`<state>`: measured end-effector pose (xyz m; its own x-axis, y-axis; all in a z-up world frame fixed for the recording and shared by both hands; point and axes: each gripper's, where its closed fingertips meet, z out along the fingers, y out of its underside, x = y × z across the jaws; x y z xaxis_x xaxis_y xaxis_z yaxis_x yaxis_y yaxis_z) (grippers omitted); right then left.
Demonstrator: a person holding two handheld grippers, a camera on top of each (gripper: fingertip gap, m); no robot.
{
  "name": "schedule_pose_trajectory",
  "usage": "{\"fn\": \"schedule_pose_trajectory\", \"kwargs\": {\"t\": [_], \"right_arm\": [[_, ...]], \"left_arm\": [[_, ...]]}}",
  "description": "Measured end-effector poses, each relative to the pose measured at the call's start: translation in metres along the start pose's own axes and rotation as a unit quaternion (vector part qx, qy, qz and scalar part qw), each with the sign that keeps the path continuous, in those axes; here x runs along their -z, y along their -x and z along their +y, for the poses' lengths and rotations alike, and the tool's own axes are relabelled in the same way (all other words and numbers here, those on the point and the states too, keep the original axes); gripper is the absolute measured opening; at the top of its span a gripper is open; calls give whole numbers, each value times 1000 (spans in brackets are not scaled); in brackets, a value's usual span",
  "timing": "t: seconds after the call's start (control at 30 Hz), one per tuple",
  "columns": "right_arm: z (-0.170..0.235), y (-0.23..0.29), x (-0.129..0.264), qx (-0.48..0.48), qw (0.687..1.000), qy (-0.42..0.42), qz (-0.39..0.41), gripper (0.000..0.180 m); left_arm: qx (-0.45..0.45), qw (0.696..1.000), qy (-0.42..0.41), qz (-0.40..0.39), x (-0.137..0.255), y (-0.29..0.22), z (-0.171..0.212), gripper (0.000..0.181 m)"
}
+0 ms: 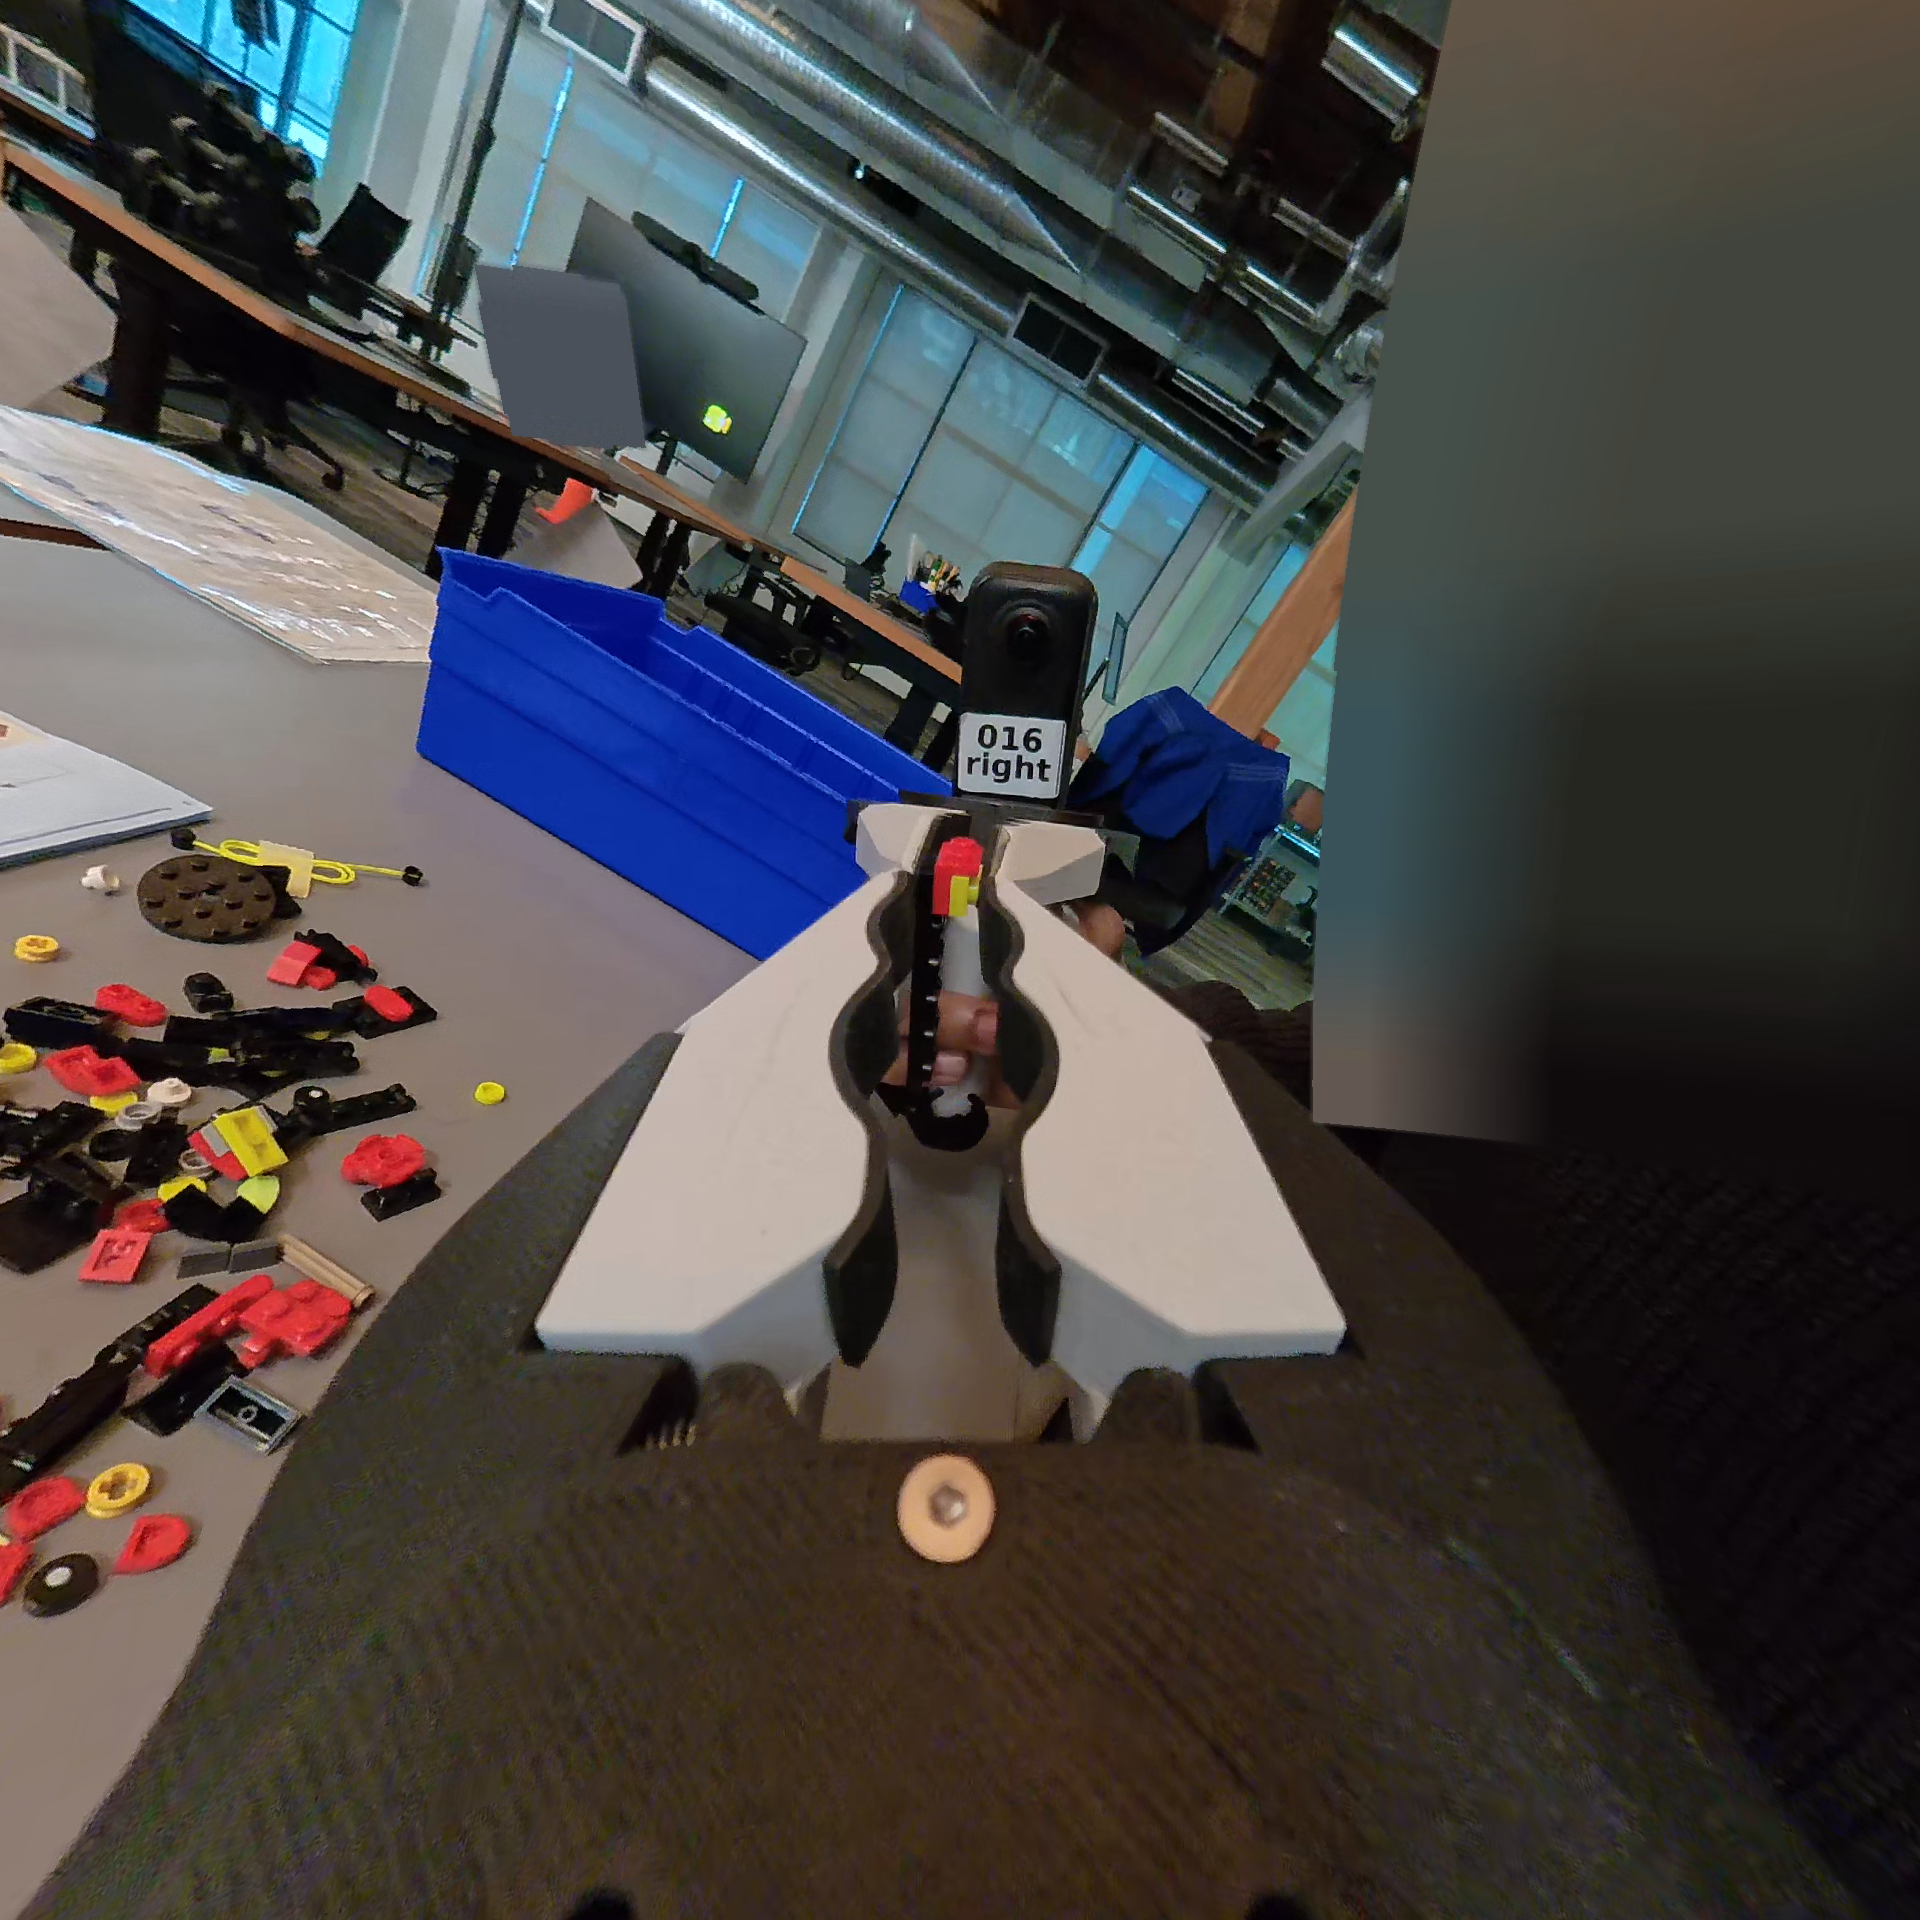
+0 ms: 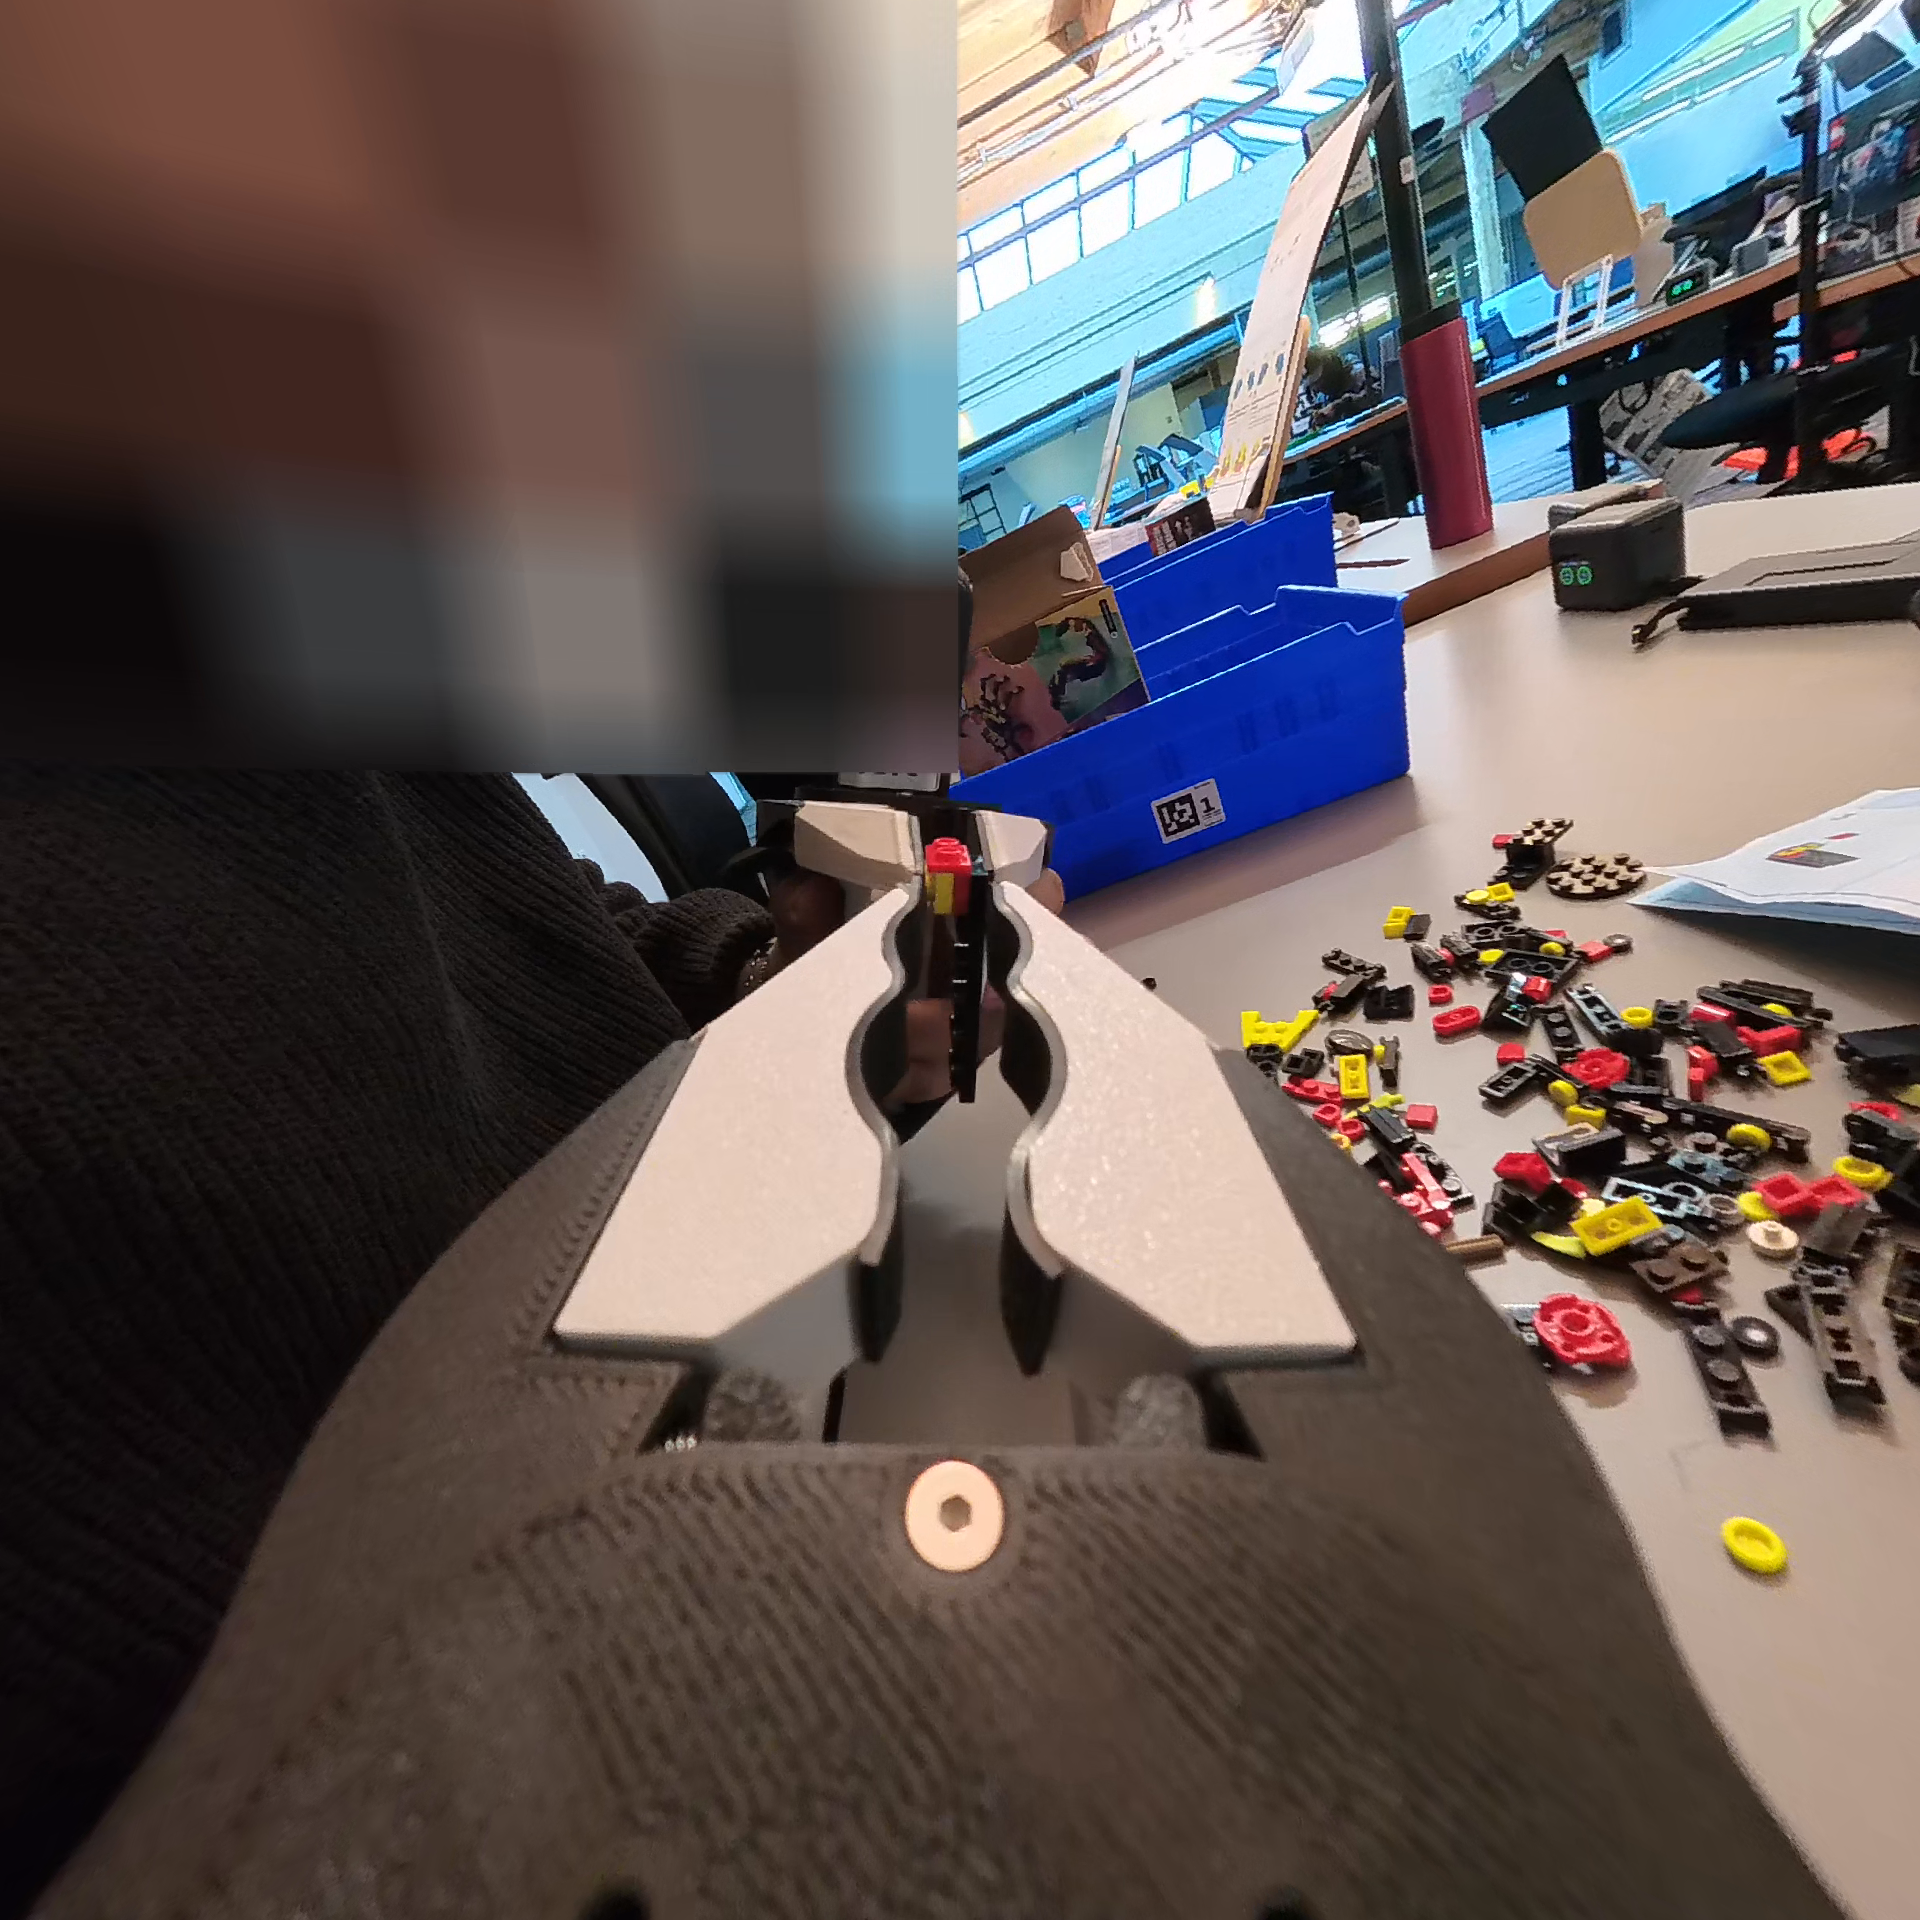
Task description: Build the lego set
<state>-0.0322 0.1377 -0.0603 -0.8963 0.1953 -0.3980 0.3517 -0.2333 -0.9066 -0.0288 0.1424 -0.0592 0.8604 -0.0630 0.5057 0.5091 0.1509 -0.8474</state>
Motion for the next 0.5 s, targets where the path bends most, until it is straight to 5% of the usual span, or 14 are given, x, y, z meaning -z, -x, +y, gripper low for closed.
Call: {"fn": "schedule_pose_trajectory", "kwargs": {"t": [0.5], "right_arm": [[2,1,1,-41,999,8,-14,9]], "left_arm": [[-3,1000,19,0,0,1,3,10]]}}
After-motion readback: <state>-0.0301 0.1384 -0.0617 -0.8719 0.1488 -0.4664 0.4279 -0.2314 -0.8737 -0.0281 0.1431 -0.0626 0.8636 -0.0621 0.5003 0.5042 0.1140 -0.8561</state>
